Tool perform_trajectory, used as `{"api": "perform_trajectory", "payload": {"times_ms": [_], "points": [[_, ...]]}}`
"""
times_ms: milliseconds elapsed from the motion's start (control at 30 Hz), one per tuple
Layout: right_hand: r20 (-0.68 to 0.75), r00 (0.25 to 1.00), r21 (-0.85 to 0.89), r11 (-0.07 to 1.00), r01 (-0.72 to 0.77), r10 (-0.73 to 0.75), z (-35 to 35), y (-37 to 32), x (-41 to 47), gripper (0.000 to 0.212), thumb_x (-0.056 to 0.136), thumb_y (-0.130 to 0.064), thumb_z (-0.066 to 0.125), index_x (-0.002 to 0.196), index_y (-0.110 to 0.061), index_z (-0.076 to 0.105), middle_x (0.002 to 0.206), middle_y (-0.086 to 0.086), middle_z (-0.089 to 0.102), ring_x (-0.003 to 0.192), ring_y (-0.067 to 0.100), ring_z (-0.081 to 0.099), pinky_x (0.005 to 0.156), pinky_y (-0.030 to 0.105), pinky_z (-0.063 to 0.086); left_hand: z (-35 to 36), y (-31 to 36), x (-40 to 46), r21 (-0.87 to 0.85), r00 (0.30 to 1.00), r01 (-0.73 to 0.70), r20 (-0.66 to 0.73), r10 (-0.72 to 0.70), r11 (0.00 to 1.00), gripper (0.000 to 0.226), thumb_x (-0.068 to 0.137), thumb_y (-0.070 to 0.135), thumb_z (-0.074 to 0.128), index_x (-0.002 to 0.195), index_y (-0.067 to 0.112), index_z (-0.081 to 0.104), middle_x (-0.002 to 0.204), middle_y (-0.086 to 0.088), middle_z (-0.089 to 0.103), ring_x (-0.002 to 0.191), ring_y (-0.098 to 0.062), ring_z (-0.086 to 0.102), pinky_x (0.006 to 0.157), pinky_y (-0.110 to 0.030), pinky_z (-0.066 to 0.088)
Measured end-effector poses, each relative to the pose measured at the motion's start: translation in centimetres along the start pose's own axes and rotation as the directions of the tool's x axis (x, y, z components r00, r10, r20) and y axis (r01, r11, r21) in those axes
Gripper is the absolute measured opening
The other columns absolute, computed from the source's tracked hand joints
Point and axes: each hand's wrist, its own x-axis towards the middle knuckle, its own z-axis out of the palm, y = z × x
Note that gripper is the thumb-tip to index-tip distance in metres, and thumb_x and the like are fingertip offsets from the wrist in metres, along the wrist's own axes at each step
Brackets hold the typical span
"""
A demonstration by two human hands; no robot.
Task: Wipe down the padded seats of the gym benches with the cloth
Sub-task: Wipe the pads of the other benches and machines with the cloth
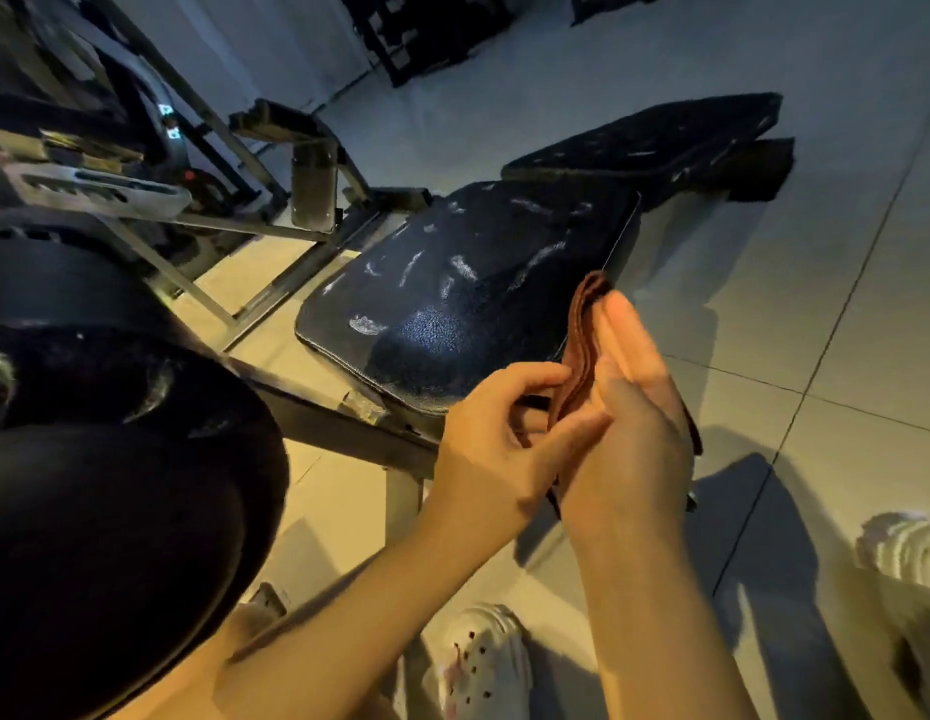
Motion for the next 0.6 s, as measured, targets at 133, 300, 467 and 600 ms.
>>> {"api": "perform_trajectory", "payload": {"times_ms": [133,300,467,600], "points": [[0.010,0.999,-0.058,0.997,0.042,-0.041,-0.2,-2.1,2.7,0.051,0.099,0.005,0.035,0.115,-0.033,0.066,0.122,-0.012,0.068,0.116,0.003,0.060,0.107,0.037,0.045,1.4,0.6,2.8,-0.020,0.998,0.037,-0.041,-0.038,0.999,0.023,0.083,0.006,0.073,0.103,0.017,0.071,0.088,0.006,0.072,0.074,-0.007,0.067,0.073,-0.013,0.050],[0.178,0.984,-0.408,0.908,0.096,-0.024,-1.7,-3.7,6.4,0.054,0.100,0.000,0.045,0.117,-0.051,0.055,0.109,-0.036,0.062,0.106,-0.010,0.060,0.094,0.028,0.051,0.6,0.7,4.4,0.081,1.000,-0.003,-0.002,0.003,0.997,0.019,0.089,0.004,0.065,0.101,0.017,0.072,0.090,0.008,0.072,0.084,-0.009,0.066,0.077,-0.019,0.051],[0.354,0.916,-0.674,0.731,0.109,0.189,-2.8,-3.1,9.1,0.048,0.091,0.003,0.060,0.103,-0.043,0.063,0.100,-0.014,0.070,0.097,0.007,0.067,0.084,0.026,0.052,-0.7,0.4,3.2,0.215,0.999,0.000,0.051,-0.011,0.977,0.018,0.085,0.019,0.059,0.097,0.022,0.073,0.086,0.021,0.067,0.086,0.003,0.062,0.078,-0.015,0.045],[0.383,0.911,-0.745,0.635,0.205,0.156,-2.5,-3.2,9.4,0.033,0.088,0.002,0.062,0.084,-0.030,0.069,0.068,-0.012,0.067,0.063,0.001,0.061,0.063,0.016,0.048,-2.8,0.1,1.7,0.235,0.999,0.020,-0.044,-0.010,0.972,0.019,0.079,0.017,0.064,0.094,0.021,0.074,0.088,0.016,0.070,0.082,0.005,0.063,0.072,-0.009,0.043]]}}
